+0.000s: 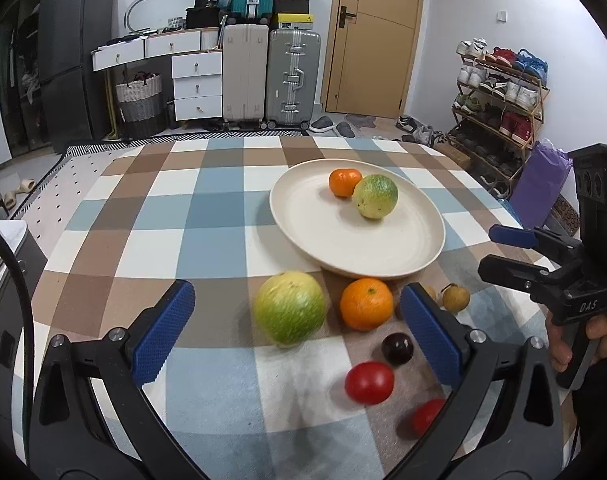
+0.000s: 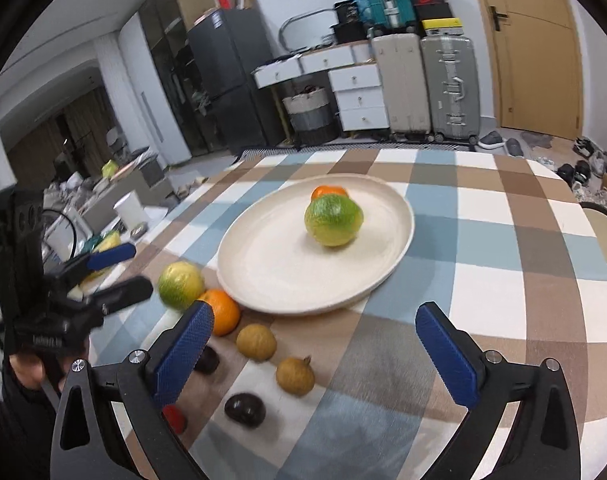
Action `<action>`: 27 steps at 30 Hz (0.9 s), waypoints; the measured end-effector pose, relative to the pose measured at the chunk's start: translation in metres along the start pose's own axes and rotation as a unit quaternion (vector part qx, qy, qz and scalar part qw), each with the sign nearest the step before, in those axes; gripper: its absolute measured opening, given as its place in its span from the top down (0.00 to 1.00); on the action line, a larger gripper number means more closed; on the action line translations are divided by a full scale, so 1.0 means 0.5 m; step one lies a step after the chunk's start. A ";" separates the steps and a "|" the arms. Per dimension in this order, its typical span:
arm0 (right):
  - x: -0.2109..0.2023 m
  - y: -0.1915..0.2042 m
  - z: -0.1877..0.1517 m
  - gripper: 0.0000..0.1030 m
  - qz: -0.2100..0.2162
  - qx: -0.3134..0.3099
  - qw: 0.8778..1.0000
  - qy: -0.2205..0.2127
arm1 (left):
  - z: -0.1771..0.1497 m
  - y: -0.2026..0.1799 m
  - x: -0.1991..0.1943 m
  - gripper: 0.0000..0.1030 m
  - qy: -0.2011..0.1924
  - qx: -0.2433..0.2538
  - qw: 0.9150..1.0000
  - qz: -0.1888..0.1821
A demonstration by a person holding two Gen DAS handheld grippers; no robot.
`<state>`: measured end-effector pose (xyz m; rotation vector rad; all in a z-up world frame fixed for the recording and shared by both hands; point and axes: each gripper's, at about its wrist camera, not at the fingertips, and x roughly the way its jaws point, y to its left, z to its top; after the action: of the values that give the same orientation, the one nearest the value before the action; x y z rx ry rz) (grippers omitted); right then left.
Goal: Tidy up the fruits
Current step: 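Grasp the large green citrus with the left gripper while the right grasps a small brown fruit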
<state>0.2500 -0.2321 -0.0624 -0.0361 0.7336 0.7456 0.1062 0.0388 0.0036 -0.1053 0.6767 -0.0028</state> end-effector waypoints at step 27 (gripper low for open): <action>0.047 0.012 -0.030 0.00 -0.014 -0.014 0.997 0.080 | -0.034 0.028 0.023 0.00 0.022 -0.017 0.999 0.023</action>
<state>0.2490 -0.2178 -0.0867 -0.1316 0.8747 0.7324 0.1039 0.0505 -0.0181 -0.1229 0.7225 0.0507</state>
